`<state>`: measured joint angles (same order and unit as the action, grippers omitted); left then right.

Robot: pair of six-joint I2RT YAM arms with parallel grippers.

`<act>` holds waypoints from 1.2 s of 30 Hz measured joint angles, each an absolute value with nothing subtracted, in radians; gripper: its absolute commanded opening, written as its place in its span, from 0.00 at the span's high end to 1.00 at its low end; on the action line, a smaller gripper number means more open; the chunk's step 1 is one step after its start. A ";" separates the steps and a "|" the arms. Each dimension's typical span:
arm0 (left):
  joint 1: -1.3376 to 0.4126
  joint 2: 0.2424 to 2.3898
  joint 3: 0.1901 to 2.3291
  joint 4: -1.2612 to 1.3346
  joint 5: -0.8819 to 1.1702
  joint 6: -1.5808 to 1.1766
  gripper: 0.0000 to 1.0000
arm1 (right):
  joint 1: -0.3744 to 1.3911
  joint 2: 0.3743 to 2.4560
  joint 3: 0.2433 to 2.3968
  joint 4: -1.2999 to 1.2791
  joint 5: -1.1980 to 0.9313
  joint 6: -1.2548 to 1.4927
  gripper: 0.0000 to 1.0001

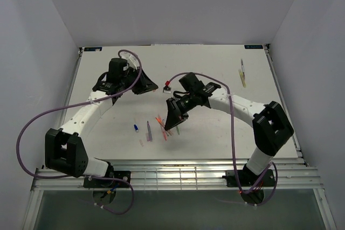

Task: Open the pen caps

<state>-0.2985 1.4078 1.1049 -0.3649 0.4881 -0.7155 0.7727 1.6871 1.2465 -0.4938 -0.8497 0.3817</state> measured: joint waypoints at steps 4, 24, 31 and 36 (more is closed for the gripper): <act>-0.304 1.420 1.139 -0.433 0.393 -0.686 1.00 | 0.744 1.673 1.245 -0.461 -0.886 0.417 0.92; -0.301 1.683 1.213 -0.753 0.014 -0.485 1.00 | 0.675 1.745 1.235 -0.660 -0.281 0.317 0.92; -0.301 1.763 1.213 -0.754 -0.005 -0.451 1.00 | 0.672 1.843 1.234 -0.639 -0.226 0.318 0.92; -0.301 1.767 1.213 -0.744 -0.018 -0.429 0.99 | 0.669 1.881 1.234 -0.623 -0.212 0.319 0.92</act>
<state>-0.3008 1.7672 1.2129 -0.7437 -0.0177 -0.4290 0.6685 1.8809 1.2343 -0.6231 -0.2115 0.3187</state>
